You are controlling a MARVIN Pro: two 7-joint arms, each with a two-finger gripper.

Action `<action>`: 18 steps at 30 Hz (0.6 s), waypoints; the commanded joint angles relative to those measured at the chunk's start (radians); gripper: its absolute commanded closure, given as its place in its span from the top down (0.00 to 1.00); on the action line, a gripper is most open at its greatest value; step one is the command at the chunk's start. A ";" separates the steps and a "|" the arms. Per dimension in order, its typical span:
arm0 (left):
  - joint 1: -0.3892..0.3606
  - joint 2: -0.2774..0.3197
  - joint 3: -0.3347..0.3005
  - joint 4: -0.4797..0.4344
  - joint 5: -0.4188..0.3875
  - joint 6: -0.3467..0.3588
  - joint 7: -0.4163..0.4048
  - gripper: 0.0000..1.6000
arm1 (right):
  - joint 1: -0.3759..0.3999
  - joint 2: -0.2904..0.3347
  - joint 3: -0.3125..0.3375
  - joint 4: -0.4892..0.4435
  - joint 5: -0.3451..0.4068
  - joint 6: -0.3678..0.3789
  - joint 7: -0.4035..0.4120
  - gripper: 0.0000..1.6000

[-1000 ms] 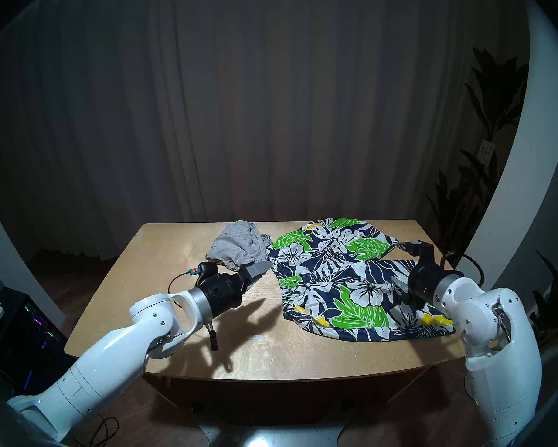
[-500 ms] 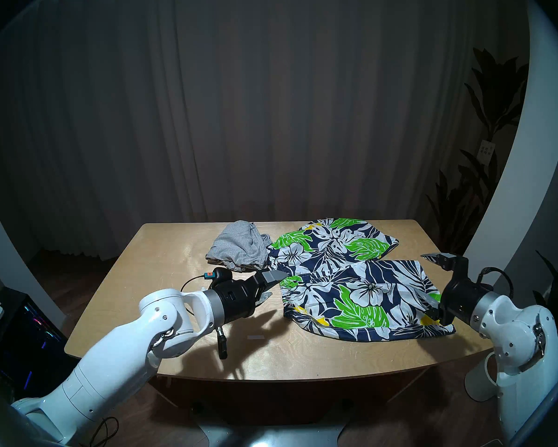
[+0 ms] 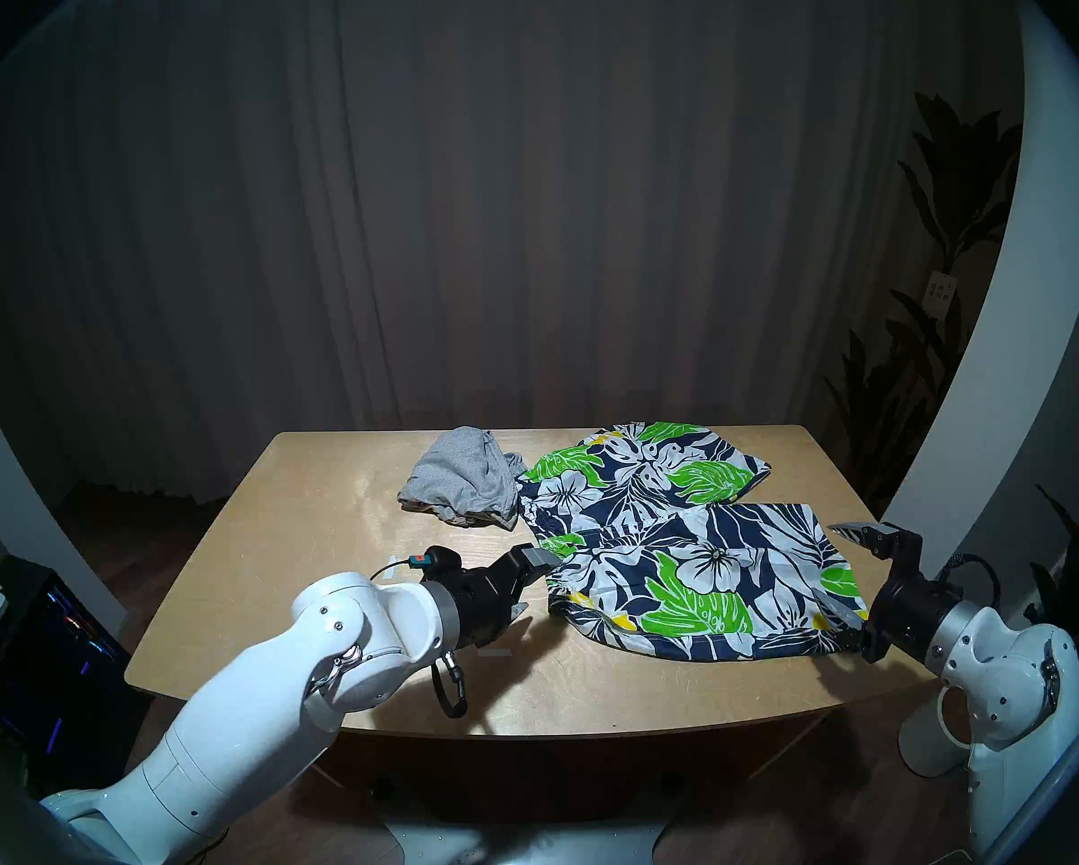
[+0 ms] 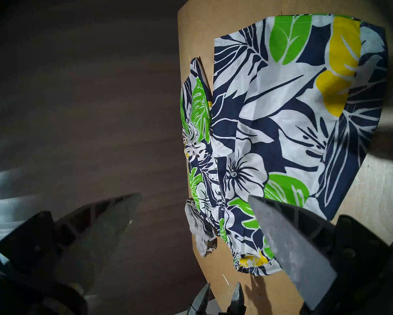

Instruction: Fold pants twice and stack them

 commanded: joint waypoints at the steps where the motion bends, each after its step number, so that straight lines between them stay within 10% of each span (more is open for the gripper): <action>1: -0.012 -0.039 -0.004 -0.046 -0.036 -0.018 0.034 1.00 | 0.015 0.009 0.015 0.004 -0.007 0.023 0.024 1.00; 18: -0.053 -0.095 0.075 0.030 -0.023 -0.027 0.087 1.00 | 0.005 -0.018 0.035 0.029 -0.026 0.037 0.039 1.00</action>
